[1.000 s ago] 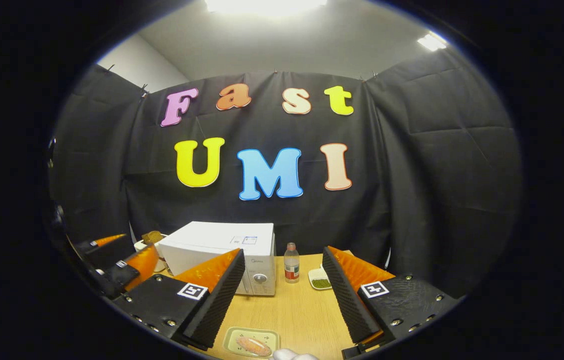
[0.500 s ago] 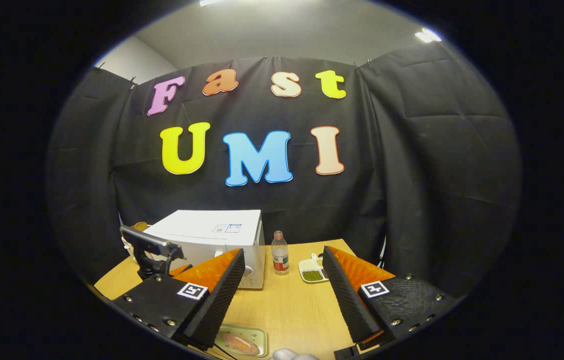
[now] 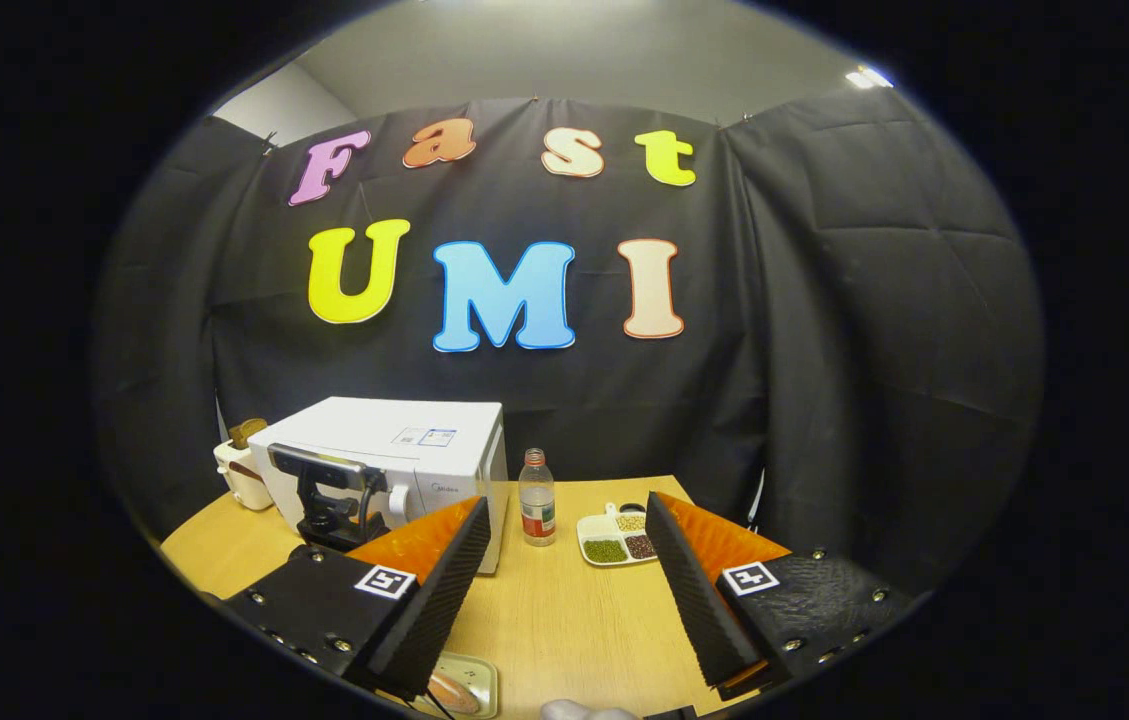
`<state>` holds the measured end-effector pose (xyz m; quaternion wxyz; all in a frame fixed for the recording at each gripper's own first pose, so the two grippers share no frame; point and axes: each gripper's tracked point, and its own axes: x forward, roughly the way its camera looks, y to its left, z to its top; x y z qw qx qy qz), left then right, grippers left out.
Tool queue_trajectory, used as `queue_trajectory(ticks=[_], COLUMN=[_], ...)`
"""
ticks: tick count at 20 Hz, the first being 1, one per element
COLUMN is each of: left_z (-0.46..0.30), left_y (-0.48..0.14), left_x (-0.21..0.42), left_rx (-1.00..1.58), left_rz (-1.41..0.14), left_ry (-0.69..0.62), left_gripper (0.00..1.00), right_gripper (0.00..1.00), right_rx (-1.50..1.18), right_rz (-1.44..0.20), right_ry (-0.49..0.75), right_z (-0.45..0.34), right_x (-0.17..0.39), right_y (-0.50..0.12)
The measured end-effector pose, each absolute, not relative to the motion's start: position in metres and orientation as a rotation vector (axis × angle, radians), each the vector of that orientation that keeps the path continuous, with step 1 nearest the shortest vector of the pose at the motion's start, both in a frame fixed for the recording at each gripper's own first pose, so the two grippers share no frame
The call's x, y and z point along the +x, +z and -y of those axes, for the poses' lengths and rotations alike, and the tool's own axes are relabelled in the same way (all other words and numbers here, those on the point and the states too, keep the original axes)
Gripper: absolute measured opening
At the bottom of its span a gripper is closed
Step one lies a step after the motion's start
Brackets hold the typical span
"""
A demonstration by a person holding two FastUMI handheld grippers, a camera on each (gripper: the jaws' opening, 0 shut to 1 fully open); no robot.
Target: Open the microwave oven with the left hand, put the food in, and close the microwave oven.
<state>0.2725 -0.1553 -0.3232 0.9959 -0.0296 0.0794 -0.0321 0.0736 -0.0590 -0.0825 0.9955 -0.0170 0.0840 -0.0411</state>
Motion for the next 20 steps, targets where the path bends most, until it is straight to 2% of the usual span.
queue_trajectory(ticks=[1, 2, 4, 9, 10, 13, 20], left_z=[0.155, 0.158, 0.165, 0.166, 0.166, 0.164, 0.165], left_y=[-0.326, -0.331, -0.326, -0.327, -0.326, -0.325, -0.325], left_x=[0.274, 0.275, 0.279, 0.279, 0.278, 0.277, 0.274], left_rx=[-0.058, -0.058, -0.071, -0.030, -0.033, -0.025, -0.045], left_rz=[-0.170, -0.181, -0.168, -0.156, -0.156, -0.158, -0.178], left_ry=[-0.065, -0.076, -0.099, -0.092, -0.101, -0.107, -0.139], left_gripper=[0.99, 0.95, 0.81, 0.33, 0.35, 0.26, 0.19], right_gripper=[0.95, 0.95, 0.96, 0.95, 0.95, 0.95, 0.96], right_rx=[-0.036, -0.034, -0.039, -0.048, -0.045, -0.038, -0.046], right_rz=[-0.174, -0.180, -0.182, -0.201, -0.205, -0.218, -0.223], right_ry=[-0.083, -0.085, -0.085, -0.083, -0.080, -0.081, -0.064], right_z=[0.061, 0.061, 0.063, 0.063, 0.063, 0.063, 0.055], right_x=[0.074, 0.075, 0.075, 0.075, 0.075, 0.071, 0.058], right_y=[-0.086, -0.087, -0.089, -0.098, -0.098, -0.105, -0.108])
